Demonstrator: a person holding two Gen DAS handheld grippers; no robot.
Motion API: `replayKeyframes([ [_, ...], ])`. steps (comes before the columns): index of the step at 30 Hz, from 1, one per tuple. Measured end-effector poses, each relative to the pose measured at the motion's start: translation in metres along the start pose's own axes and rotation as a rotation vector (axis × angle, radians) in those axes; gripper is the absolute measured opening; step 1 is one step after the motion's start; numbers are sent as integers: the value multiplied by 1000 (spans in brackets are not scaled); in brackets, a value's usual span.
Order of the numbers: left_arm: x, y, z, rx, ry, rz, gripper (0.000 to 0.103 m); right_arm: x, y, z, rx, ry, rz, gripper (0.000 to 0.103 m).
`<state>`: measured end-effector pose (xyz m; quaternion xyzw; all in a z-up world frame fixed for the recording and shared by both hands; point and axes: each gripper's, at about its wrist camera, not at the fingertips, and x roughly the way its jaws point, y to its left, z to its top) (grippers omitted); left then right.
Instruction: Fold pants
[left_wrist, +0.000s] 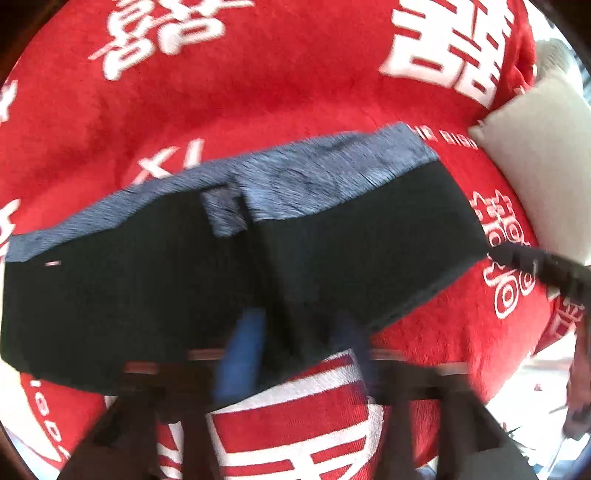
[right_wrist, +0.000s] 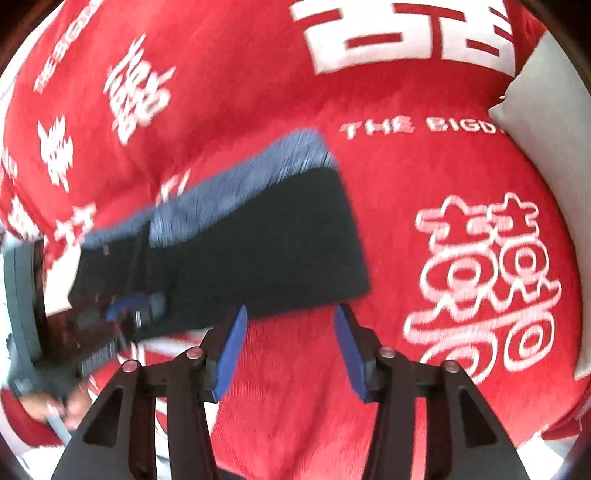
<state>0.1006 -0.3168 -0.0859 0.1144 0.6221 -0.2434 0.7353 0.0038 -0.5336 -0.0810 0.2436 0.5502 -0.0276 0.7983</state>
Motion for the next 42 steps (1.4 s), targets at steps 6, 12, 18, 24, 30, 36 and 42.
replayKeyframes([
  [6,-21,3,22,-42,-51,18,73,22,-45,71,87,-6,99,54],
  [12,1,-17,69,-54,-70,-51,73,69,-74,117,176,77,270,54],
  [18,57,-19,63,-55,44,-5,73,113,-80,122,259,221,436,37],
  [24,61,-36,65,-3,55,0,73,87,-91,106,276,150,439,24],
  [30,48,-32,57,-4,23,2,73,92,-87,108,273,144,278,42],
  [36,21,25,29,-192,7,43,82,41,-13,93,-63,40,62,49],
  [42,13,79,11,-324,18,129,82,37,71,48,-309,40,61,50],
])
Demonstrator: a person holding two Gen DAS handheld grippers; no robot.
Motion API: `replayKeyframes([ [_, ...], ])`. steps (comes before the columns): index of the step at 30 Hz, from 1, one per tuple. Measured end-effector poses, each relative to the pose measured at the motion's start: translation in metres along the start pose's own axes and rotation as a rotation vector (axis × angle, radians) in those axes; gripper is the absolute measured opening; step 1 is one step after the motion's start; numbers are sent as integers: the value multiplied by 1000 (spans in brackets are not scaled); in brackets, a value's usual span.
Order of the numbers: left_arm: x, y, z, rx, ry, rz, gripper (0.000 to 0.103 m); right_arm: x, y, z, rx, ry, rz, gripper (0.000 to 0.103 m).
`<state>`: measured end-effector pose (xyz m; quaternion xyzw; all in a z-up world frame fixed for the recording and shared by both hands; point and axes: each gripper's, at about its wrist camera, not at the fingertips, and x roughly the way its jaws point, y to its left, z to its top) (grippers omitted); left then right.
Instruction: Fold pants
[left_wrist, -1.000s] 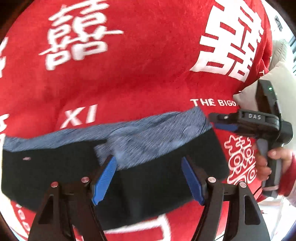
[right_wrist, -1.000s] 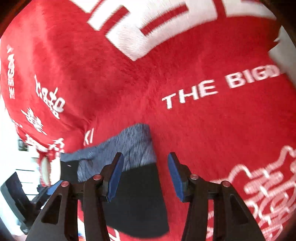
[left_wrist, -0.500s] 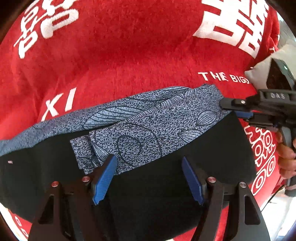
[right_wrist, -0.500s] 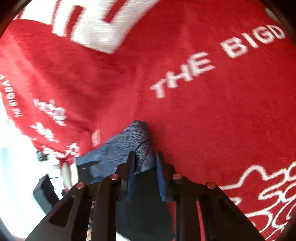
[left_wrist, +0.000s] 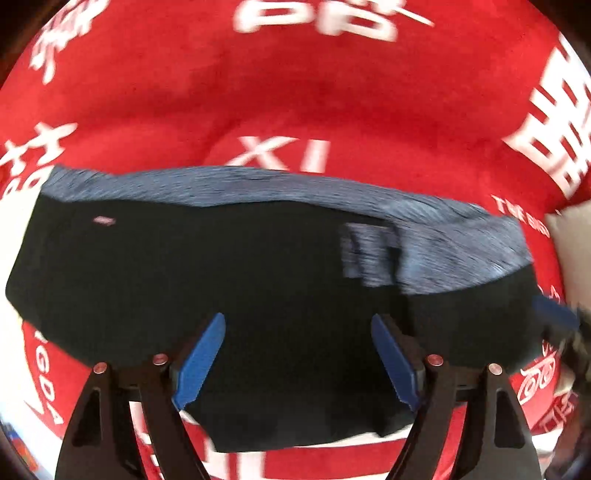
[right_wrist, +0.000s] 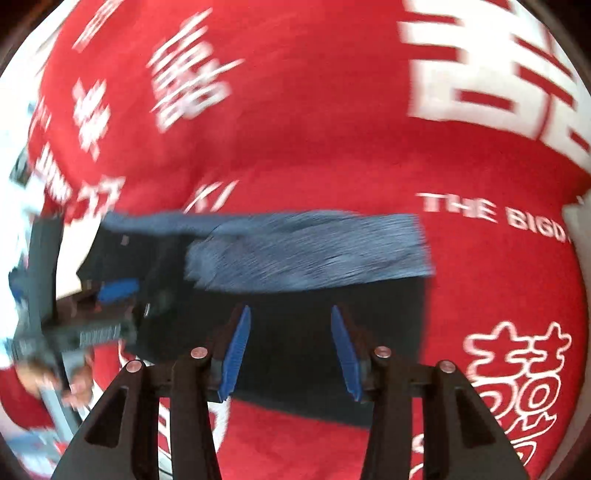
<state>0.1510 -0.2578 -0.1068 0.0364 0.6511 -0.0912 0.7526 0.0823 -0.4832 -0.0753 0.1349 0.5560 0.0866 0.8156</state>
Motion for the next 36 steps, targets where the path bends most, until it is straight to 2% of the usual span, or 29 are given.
replayKeyframes([
  [3,-3,15,-4,-23,-9,24,82,19,33,-10,-72,54,9,49],
  [5,-4,17,-7,-21,-7,33,82,30,44,-17,-76,83,20,49],
  [7,-5,19,-13,-17,-2,39,82,42,54,-26,-95,123,-19,49],
  [10,-5,21,-19,-30,6,34,82,45,67,-36,-155,106,-91,49],
  [14,-5,25,-28,-66,34,25,82,40,71,-40,-159,123,-111,49],
  [18,-4,25,-34,-74,58,63,82,39,77,-41,-190,139,-142,49],
  [27,-15,39,-44,-129,65,119,82,42,88,-44,-235,171,-210,49],
  [36,-22,68,-52,-219,58,120,82,45,94,-42,-269,202,-244,49],
])
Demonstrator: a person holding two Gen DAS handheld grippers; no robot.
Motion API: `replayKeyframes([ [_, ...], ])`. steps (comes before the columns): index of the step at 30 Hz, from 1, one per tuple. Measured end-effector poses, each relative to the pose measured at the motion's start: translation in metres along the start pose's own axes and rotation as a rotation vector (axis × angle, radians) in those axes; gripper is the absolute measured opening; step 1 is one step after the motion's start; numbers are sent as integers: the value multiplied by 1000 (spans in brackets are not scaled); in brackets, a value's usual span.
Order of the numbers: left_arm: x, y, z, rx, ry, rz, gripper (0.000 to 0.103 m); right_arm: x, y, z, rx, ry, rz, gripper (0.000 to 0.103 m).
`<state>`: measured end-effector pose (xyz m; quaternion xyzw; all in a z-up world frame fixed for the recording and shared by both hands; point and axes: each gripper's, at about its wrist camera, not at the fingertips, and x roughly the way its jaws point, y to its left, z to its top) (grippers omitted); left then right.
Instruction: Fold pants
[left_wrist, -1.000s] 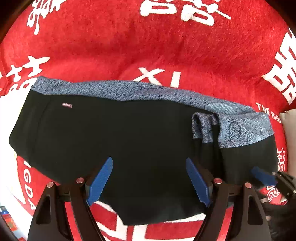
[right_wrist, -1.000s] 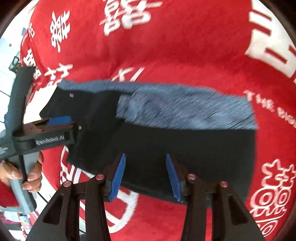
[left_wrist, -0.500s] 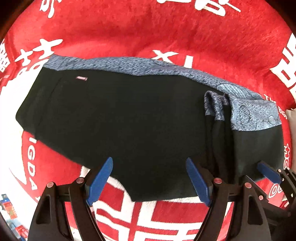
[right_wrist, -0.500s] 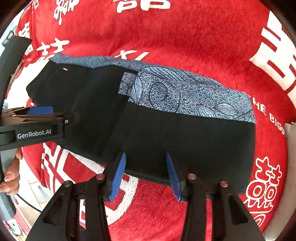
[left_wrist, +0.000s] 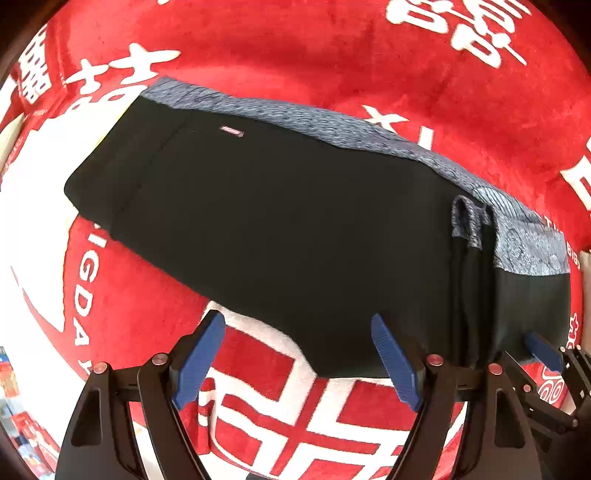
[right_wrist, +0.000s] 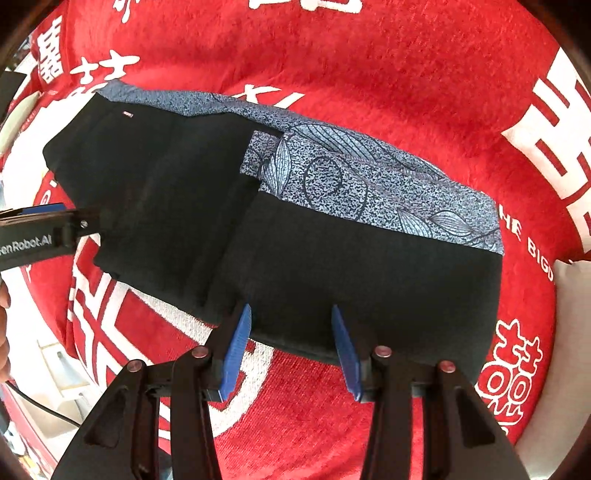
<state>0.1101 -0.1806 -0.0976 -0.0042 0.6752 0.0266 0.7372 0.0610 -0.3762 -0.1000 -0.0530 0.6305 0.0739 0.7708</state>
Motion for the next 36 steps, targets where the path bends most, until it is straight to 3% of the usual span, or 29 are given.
replayKeyframes([
  [5,0,11,-1,-18,0,-6,82,-2,2,1,5,9,-22,49],
  [15,-9,26,-6,-30,-20,-89,82,-9,8,1,13,43,-77,49],
  [23,-14,29,-10,-21,-8,-94,83,-19,6,5,72,54,-42,56],
  [24,-14,28,-10,-21,-7,-90,86,-20,7,5,70,53,-42,56],
  [25,-14,28,-11,-24,-6,-85,103,-21,8,5,69,51,-41,56],
  [33,-20,28,-16,-27,-20,-69,103,-26,12,5,67,54,-20,62],
  [36,-21,31,-17,-33,-17,-67,103,-26,12,6,74,61,-16,70],
])
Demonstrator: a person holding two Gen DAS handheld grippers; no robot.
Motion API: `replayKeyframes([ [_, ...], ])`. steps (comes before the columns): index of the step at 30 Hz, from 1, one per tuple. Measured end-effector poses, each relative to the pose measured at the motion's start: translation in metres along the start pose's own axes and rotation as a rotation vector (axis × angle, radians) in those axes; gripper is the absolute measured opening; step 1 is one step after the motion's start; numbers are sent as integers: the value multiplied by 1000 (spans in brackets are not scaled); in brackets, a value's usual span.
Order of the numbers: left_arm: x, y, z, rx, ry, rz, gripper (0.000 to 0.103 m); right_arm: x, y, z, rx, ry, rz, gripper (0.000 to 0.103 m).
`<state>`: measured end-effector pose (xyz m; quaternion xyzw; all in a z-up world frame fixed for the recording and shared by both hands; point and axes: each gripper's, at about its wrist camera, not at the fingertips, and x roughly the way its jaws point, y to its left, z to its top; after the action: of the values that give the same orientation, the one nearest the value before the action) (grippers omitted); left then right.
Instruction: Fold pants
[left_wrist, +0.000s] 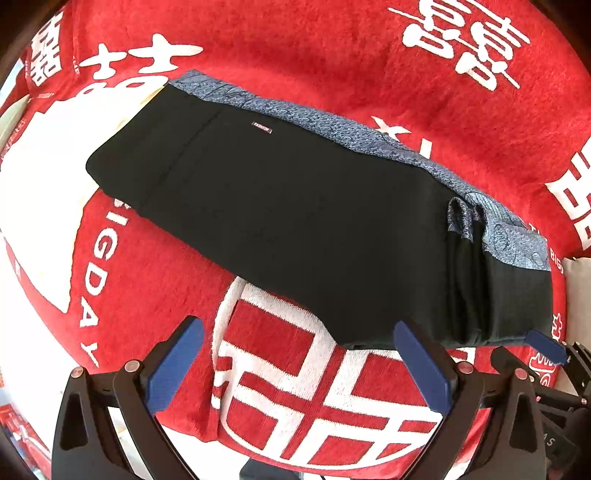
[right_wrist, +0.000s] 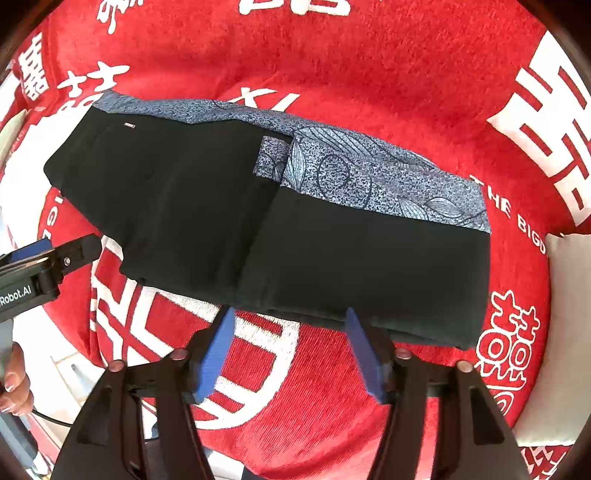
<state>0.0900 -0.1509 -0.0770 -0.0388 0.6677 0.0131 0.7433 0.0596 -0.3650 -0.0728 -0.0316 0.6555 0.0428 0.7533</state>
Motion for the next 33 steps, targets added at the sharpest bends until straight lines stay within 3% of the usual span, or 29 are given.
replayKeyframes([
  [7,-4,9,-4,0,2,2,103,-4,8,2,-11,-9,-9,75],
  [33,5,89,4,-81,28,5,103,1,77,21,-71,3,-23,79],
])
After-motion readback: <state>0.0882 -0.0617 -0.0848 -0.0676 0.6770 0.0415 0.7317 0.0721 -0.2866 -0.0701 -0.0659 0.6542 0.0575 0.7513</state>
